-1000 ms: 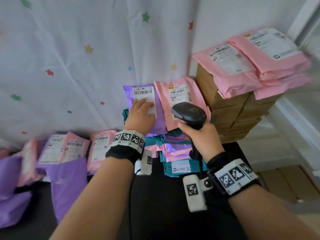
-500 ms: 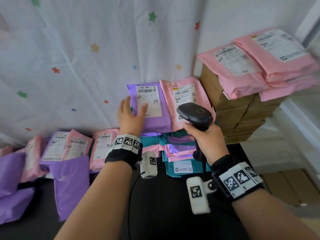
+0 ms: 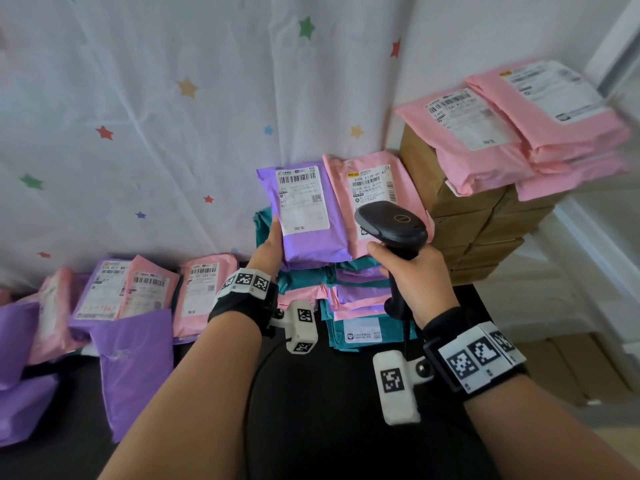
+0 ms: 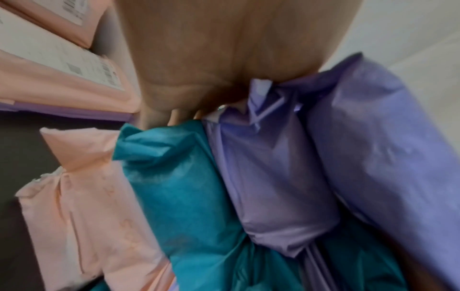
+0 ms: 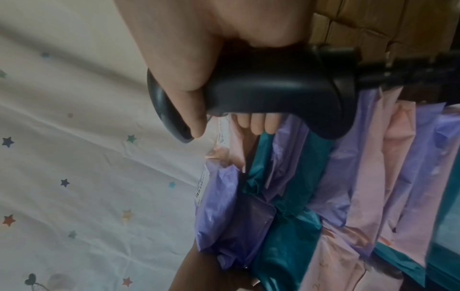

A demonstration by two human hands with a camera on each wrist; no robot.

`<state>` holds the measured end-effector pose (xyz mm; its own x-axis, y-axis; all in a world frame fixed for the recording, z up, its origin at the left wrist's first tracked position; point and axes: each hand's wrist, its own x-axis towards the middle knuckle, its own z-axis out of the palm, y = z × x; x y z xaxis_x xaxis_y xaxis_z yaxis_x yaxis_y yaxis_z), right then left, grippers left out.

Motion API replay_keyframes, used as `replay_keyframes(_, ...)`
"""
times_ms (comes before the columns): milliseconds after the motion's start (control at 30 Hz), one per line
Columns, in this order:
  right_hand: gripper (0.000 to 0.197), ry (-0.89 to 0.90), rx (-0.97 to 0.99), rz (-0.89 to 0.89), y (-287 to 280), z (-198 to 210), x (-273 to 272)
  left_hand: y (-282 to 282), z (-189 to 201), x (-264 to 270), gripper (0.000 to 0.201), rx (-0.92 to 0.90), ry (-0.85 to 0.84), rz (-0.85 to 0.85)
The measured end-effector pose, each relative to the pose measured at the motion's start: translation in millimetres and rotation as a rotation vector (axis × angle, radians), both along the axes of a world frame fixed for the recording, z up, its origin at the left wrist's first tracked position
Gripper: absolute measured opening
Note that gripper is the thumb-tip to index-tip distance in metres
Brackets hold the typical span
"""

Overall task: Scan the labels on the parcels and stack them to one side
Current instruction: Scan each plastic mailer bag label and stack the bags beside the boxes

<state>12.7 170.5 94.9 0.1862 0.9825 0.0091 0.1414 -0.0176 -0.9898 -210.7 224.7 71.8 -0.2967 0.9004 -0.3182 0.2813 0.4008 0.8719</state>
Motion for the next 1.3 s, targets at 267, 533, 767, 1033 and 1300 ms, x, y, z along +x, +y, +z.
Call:
replay_keyframes(267, 0.007, 0.047, 0.05, 0.011, -16.4, 4.6, -12.0, -13.2, 3.9, -10.2, 0.04, 0.163, 0.162, 0.2)
replay_keyframes(533, 0.02, 0.0, 0.043, 0.154, -48.4, -3.4, -85.1, -92.7, -27.9, -77.8, 0.03, 0.174, 0.461, 0.204)
replay_keyframes(767, 0.017, -0.028, -0.153, 0.203, -72.7, -45.2, -169.9, -160.0, -85.1, -182.8, 0.054, -0.133, 0.604, 0.4)
replay_keyframes(1033, 0.027, -0.038, -0.375, 0.154, -99.3, -85.3, -234.6, -177.8, -111.7, -244.8, 0.075, -0.353, 0.312, 0.328)
replay_keyframes(1300, 0.026, 0.004, -0.437, 0.061, -117.7, -84.8, -261.5, -184.7, -94.0, -262.6, 0.02, -0.189, 0.192, 0.091)
